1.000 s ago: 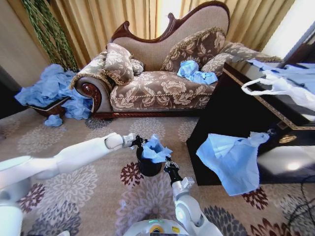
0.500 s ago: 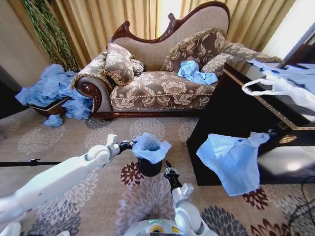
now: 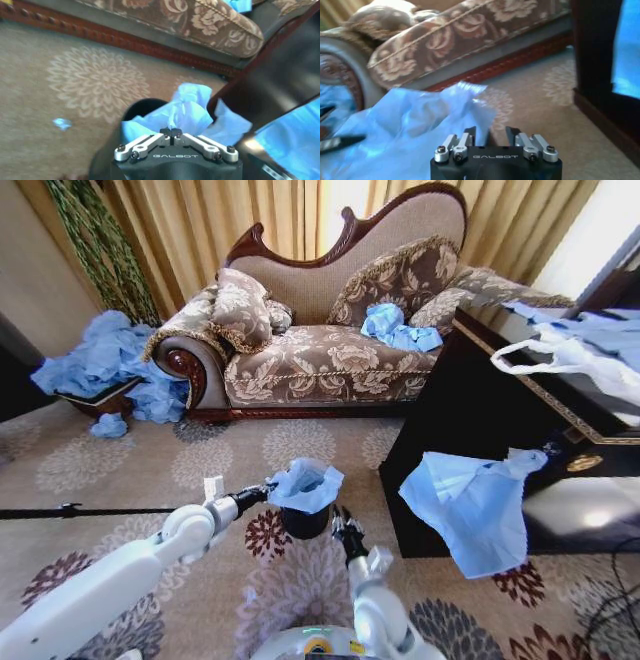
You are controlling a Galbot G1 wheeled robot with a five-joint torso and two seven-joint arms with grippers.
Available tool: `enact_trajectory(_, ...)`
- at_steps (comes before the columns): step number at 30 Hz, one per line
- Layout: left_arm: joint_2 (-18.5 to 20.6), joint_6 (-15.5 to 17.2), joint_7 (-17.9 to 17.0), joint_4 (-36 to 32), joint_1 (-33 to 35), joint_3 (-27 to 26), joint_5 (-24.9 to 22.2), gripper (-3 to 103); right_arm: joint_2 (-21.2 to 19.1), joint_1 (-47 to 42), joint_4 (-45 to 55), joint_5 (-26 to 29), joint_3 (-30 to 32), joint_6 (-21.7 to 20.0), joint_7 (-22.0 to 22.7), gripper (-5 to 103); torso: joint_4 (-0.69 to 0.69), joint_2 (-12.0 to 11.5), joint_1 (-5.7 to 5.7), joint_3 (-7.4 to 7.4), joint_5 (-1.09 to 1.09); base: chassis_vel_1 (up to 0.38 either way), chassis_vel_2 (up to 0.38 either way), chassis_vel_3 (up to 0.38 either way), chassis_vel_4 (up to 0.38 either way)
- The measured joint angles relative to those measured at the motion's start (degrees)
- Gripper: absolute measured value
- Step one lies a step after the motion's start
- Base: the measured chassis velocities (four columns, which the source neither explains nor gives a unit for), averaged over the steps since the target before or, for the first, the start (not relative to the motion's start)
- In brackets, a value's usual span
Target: Place a garbage bag over the trash bin.
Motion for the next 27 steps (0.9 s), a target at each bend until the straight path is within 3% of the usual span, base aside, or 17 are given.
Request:
enact_trajectory(1, -0.7, -0.1, -0.1, -0.1, 0.2, 0.2, -0.4, 0, -0.1, 0.5, 0.9, 1.5, 0.5, -1.3, 1.2, 47, -0.01, 0.0, 0.00, 0.00, 0.01, 0.000, 0.000, 0.000, 0.000)
enact_trajectory(4, -2.2, -0.2, -0.2, -0.3, 0.5, 0.8, -0.8, 0, -0.6, 0.8, 2.7, 3.9, 1.2, -3.8, 3.1, 47, 0.06, 0.0, 0.00, 0.00, 0.03, 0.000, 0.000, 0.000, 0.000)
enact_trajectory(6, -4.2, -0.4, -0.6, -0.5, 1.6, 0.7, -1.3, 0, -1.1, 1.6, 3.3, 6.3, 1.3, -5.5, 4.9, 63, 0.01, 0.0, 0.00, 0.00, -0.02, 0.000, 0.000, 0.000, 0.000)
enact_trajectory(8, -4.9, -0.8, -0.9, -0.6, 2.4, 0.5, -1.5, 0, -1.3, 2.1, 3.2, 7.2, 1.2, -5.7, 5.3, 69, 0.03, 0.0, 0.00, 0.00, 0.02, 0.000, 0.000, 0.000, 0.000)
enact_trajectory(11, -7.8, -1.8, -1.4, -0.4, 4.4, 0.1, -2.8, 0, -1.6, 5.0, 0.6, 8.4, 0.3, -5.9, 4.9, 85, 0.04, 0.0, 0.00, 0.00, 0.01, 0.000, 0.000, 0.000, 0.000)
enact_trajectory(16, -10.0, -2.5, -2.2, 0.4, 5.2, 0.2, -5.3, 0, -0.7, 9.0, -1.7, 8.7, -1.4, -5.7, 4.1, 99, 0.05, 0.0, 0.00, 0.00, 0.01, 0.000, 0.000, 0.000, 0.000)
enact_trajectory(20, -10.5, -3.0, -2.6, 0.5, 4.8, 0.2, -8.7, 0, -0.4, 9.5, -1.4, 8.4, -2.5, -5.7, 3.6, 100, 0.06, 0.0, 0.00, 0.00, 0.00, 0.000, 0.000, 0.000, 0.000)
enact_trajectory(27, -9.3, -5.3, -3.4, 0.9, 0.6, -1.4, -20.7, 0, 0.4, 6.5, -1.9, 3.0, -5.4, -4.4, 1.1, 100, 0.02, 0.0, 0.00, 0.00, 0.00, 0.000, 0.000, 0.000, 0.000)
